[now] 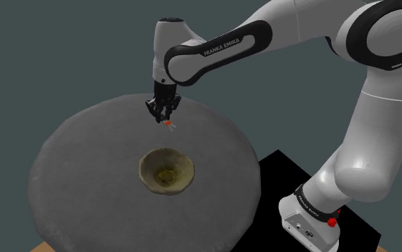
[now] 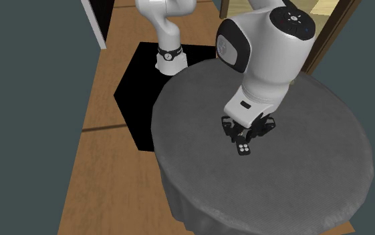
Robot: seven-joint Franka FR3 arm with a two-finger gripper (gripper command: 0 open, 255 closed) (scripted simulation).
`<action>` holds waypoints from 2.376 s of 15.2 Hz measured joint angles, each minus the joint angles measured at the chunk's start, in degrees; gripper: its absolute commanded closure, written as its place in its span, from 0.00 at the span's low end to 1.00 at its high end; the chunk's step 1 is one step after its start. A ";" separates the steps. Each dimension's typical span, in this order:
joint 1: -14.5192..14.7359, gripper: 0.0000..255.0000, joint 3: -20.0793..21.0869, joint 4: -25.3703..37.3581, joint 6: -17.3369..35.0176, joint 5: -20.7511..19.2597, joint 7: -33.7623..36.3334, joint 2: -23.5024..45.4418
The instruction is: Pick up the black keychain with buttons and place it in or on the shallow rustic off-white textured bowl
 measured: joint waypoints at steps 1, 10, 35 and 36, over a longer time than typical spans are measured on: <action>0.04 1.00 0.10 0.02 0.21 0.09 -0.06 0.00; 0.04 1.00 0.73 0.67 -1.49 0.99 -0.58 -1.19; -0.56 1.00 1.71 12.83 -18.89 3.81 -2.32 -6.87; -0.61 1.00 1.73 13.18 -19.54 3.94 -2.40 -7.17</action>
